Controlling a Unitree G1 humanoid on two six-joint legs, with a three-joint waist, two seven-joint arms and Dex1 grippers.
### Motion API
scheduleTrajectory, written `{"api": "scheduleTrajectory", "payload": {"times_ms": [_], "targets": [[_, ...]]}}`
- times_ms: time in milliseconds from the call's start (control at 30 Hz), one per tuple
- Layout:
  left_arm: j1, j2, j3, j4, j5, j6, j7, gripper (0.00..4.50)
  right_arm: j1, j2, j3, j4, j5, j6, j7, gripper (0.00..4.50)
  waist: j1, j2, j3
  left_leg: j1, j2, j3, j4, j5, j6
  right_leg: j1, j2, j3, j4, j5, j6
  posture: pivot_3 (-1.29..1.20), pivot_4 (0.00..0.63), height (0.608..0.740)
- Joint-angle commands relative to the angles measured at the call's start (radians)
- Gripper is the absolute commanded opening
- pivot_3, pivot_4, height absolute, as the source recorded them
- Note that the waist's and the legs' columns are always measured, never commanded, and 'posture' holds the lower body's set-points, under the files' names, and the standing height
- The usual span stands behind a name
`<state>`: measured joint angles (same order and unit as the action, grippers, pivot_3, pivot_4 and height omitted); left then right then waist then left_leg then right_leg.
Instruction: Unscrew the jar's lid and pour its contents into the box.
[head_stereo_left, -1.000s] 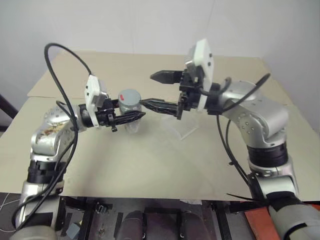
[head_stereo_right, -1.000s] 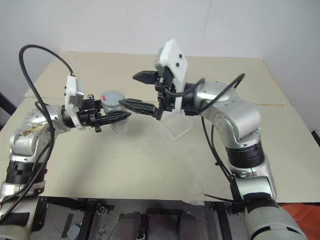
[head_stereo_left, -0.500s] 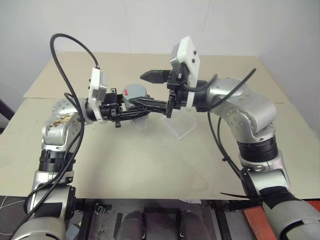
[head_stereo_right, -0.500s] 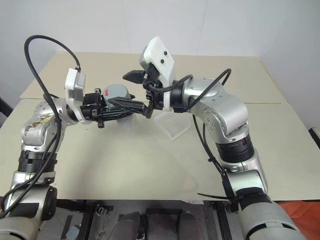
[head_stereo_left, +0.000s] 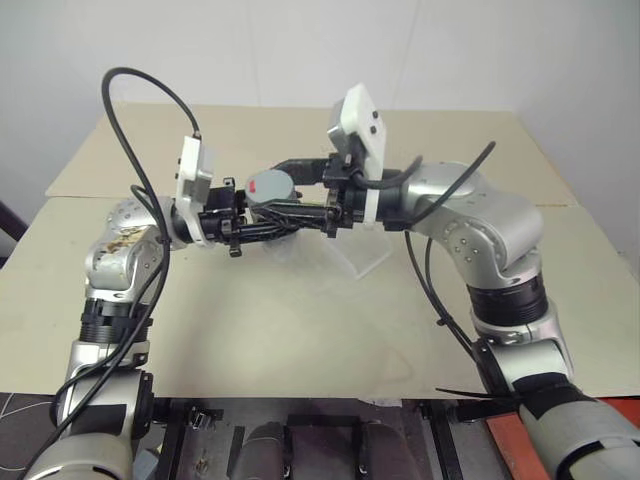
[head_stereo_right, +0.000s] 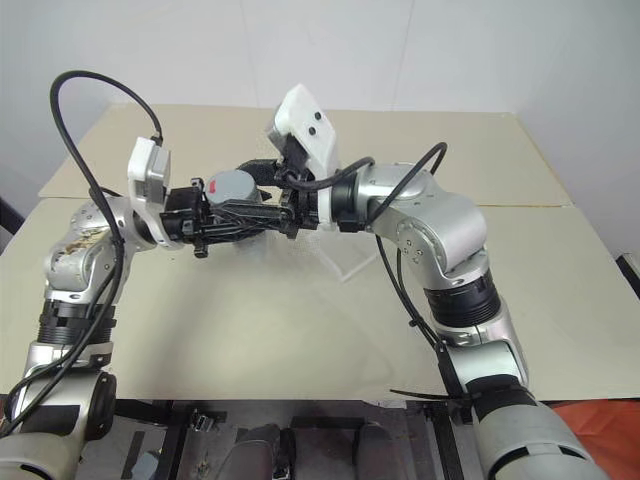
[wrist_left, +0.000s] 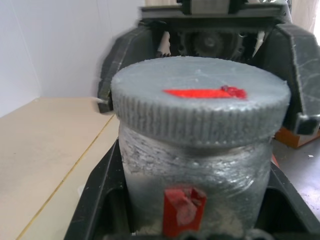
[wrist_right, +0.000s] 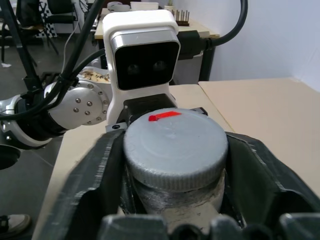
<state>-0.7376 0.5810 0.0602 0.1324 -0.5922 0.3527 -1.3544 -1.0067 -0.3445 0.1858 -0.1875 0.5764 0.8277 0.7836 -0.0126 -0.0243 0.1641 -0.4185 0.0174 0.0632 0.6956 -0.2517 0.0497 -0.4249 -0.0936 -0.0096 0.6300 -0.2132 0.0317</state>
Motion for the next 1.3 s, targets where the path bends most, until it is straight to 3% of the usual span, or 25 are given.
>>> {"api": "scheduleTrajectory", "payload": {"times_ms": [33, 333, 533, 567, 733, 867, 1033, 1133, 1300], "targets": [[-0.013, 0.011, 0.014, -0.074, -0.065, 0.038, -0.038, 1.99, -0.018, 0.004, -0.032, 0.031, 0.03, -0.057, 0.084, 2.75, 0.0, 0.0, 0.0, 0.0, 0.0, 0.0, 0.0, 0.0, 0.0, 0.0, 0.0, 0.0, 0.0, 0.0, 0.0, 0.0, 0.15, 0.74], [-0.038, 0.039, -0.014, -0.176, -0.185, 0.196, -0.161, 1.99, -0.177, 0.027, 0.049, 0.459, 0.008, -0.369, 0.761, 2.75, -0.004, 0.0, 0.0, 0.0, 0.0, 0.0, 0.0, 0.0, 0.0, 0.0, 0.001, 0.0, 0.0, 0.0, 0.0, 0.0, 0.15, 0.74], [-0.039, 0.049, -0.028, -0.211, -0.174, 0.206, -0.18, 1.99, -0.283, 0.087, 0.101, 0.702, -0.046, -0.556, 0.831, 2.75, -0.007, 0.001, 0.0, 0.0, 0.001, 0.0, 0.0, 0.0, -0.001, -0.001, 0.002, 0.0, 0.001, 0.0, 0.0, 0.0, 0.15, 0.74], [-0.032, 0.047, -0.029, -0.208, -0.154, 0.185, -0.169, 1.99, -0.284, 0.095, 0.091, 0.716, -0.063, -0.566, 0.816, 3.31, -0.007, 0.001, 0.0, 0.0, 0.001, 0.0, 0.0, 0.0, -0.001, -0.001, 0.002, 0.0, 0.001, 0.0, 0.0, 0.0, 0.15, 0.74], [0.0, 0.043, 0.002, -0.192, -0.123, 0.157, -0.105, 1.99, -0.215, 0.045, 0.027, 0.618, -0.087, -0.549, 0.71, 4.46, 0.006, 0.001, 0.001, -0.001, 0.0, -0.001, 0.0, 0.0, -0.001, -0.001, 0.0, -0.001, 0.0, 0.0, 0.0, 0.0, 0.15, 0.74], [0.031, 0.052, 0.035, -0.182, -0.105, 0.143, -0.044, 1.99, -0.072, -0.099, -0.055, 0.382, -0.08, -0.434, 0.587, 4.46, 0.018, 0.001, 0.001, -0.003, 0.0, -0.003, 0.001, 0.001, -0.001, -0.001, -0.001, -0.003, 0.0, 0.0, 0.0, 0.0, 0.15, 0.74], [0.036, 0.043, 0.026, -0.13, -0.063, 0.092, -0.012, 1.99, 0.027, -0.195, -0.119, 0.114, -0.041, -0.216, 0.379, 4.46, 0.012, 0.001, 0.001, -0.004, 0.0, -0.002, 0.001, 0.001, -0.001, -0.003, -0.001, -0.002, 0.001, 0.0, 0.0, 0.0, 0.15, 0.74], [0.019, 0.027, 0.007, -0.104, -0.05, 0.076, -0.011, 1.99, 0.057, -0.2, -0.165, -0.038, 0.025, -0.073, 0.259, 4.46, 0.004, 0.001, 0.001, -0.003, 0.0, -0.002, 0.0, 0.001, -0.002, -0.004, 0.001, -0.001, 0.0, 0.0, 0.0, 0.0, 0.15, 0.74], [-0.033, 0.007, -0.018, -0.041, -0.033, 0.047, -0.049, 1.99, 0.054, -0.144, -0.129, -0.164, 0.037, 0.066, 0.075, 4.46, 0.001, 0.001, 0.001, -0.003, 0.0, -0.002, 0.001, 0.001, -0.002, -0.003, 0.0, -0.001, -0.001, 0.0, 0.0, 0.0, 0.15, 0.74]]}}
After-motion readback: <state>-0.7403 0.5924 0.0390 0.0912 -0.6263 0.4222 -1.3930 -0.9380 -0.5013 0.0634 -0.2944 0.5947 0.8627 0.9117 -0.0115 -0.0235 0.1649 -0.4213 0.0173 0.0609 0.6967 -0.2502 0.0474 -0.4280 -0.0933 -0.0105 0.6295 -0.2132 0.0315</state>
